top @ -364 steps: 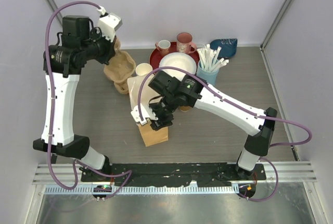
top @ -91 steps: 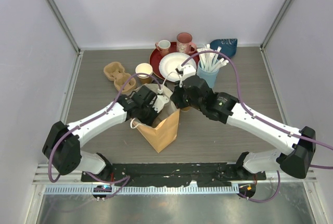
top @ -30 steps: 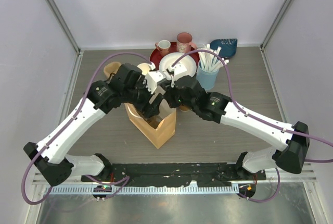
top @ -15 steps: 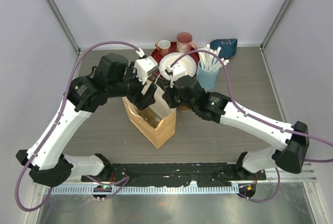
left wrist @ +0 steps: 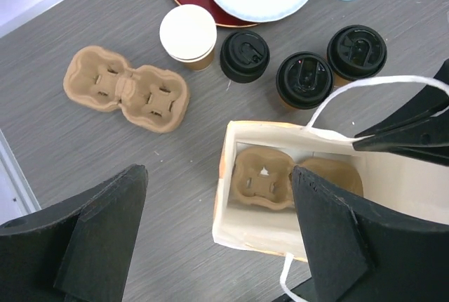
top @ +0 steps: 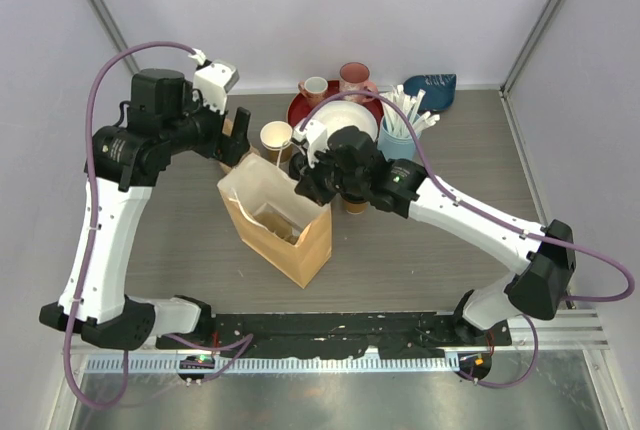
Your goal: Pack the takeout coffee
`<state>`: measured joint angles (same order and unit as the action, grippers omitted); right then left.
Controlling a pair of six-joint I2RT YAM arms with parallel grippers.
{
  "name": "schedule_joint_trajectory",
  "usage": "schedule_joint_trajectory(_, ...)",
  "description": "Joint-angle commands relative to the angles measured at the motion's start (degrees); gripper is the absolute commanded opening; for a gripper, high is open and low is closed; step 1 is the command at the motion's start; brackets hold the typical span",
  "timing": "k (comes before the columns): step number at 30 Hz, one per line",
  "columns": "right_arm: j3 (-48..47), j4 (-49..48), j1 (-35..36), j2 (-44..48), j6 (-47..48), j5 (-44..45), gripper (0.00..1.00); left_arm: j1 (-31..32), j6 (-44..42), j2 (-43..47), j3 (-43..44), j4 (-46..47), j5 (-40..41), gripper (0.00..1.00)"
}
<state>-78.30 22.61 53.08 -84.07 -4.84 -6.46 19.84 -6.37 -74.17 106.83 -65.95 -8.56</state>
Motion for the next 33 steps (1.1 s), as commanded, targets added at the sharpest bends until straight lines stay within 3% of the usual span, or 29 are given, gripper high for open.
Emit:
schedule_joint_trajectory(1, -4.4, 4.36, -2.36, -1.35, 7.28, -11.81, 0.01, -2.43, -1.62, -0.62, 4.0, -2.16, -2.6, 0.88)
schedule_joint_trajectory(12, -16.43, 15.53, -4.12, -9.17, 25.56, -33.16, 0.01, -11.22, -3.47, -3.44, 3.75, -4.54, -5.86, 0.88)
schedule_joint_trajectory(22, -25.41, 22.56, -5.27, -18.06, 30.68, -37.13, 0.01, -12.36, -5.67, -3.79, 1.81, -5.67, -6.99, 0.85)
schedule_joint_trajectory(23, -25.5, 22.56, -5.35, -18.06, 30.77, -37.31, 0.04, -12.45, -6.1, -3.7, 1.81, -6.03, -7.7, 0.84)
schedule_joint_trajectory(25, -25.85, 22.3, -5.35, -17.45, 30.94, -37.22, 0.23, -12.36, -7.86, -3.79, 1.81, -8.04, -11.1, 0.82)
schedule_joint_trajectory(26, -26.02, 22.13, -5.35, -17.27, 30.86, -37.22, 0.37, -12.36, -8.65, -3.79, 1.98, -8.75, -12.35, 0.81)
schedule_joint_trajectory(28, -26.81, 21.6, -5.35, -16.3, 30.33, -37.05, 0.47, -12.36, -11.11, -3.79, 1.89, -11.2, -16.2, 0.81)
schedule_joint_trajectory(29, -27.08, 21.25, -5.35, -15.95, 29.72, -36.79, 0.6, -12.36, -12.16, -3.87, 1.89, -12.26, -17.71, 0.81)
schedule_joint_trajectory(33, -29.09, 18.88, -5.35, -13.93, 26.56, -35.64, 0.83, -12.36, -16.47, -4.14, 1.9, -18.31, -23.43, 0.82)
